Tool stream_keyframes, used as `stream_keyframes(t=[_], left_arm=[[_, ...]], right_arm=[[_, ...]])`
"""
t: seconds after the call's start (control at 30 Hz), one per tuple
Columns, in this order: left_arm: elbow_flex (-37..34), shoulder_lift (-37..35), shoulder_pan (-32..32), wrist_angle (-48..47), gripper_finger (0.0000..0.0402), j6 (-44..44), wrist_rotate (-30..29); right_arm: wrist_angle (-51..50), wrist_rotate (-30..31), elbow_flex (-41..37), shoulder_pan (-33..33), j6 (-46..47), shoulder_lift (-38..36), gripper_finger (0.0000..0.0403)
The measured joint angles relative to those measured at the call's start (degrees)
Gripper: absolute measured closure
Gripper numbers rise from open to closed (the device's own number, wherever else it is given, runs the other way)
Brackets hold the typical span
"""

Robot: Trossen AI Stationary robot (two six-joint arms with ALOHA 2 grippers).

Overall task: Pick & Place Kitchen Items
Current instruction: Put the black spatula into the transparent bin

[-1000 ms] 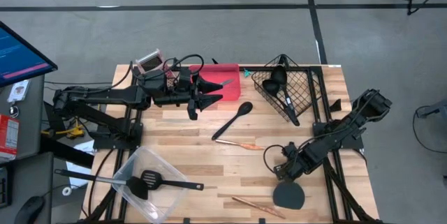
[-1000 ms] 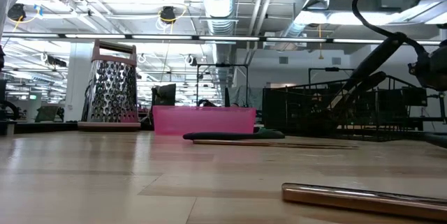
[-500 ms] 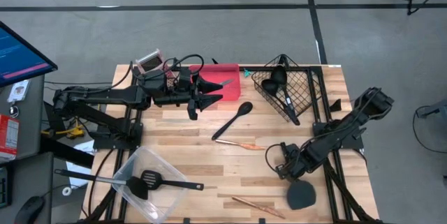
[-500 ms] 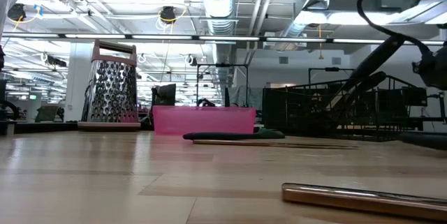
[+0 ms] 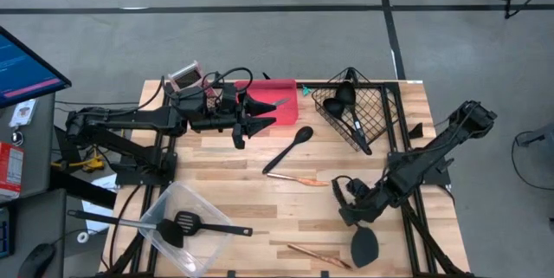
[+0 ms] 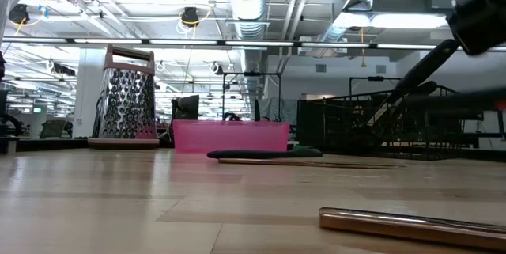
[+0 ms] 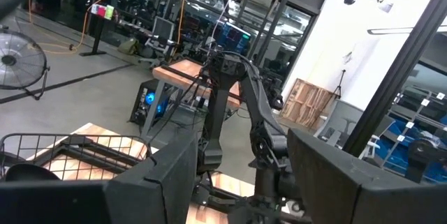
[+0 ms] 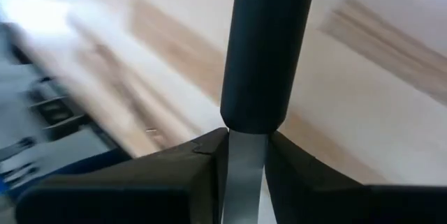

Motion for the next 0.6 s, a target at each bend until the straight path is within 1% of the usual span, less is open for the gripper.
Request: stream_keyframes(t=[0.13,0.37,0.5,0.6], left_arm=[[0.0,0.0,0.0,0.1,0.0198,0.0,0.0],[0.0,0.0,0.0,0.2,0.0198,-0.9,0.0],[0.0,0.0,0.0,0.3,0.0198,-1.2,2.0],[0.0,0.0,0.0,0.4,0.0198,-1.3,4.1]], right_arm=[[2.5,2.7,0.0,-0.2,-2.8,-3.2,0.0331],[7.3,9.2,0.1,-1.1,-9.7,-10.0,0.0331],[8.4,12.0,0.1,-3.7,-14.3,-13.2,0.0331],[10.4,12.1,0.1,-6.8,-19.2,-14.9,0.0331]])
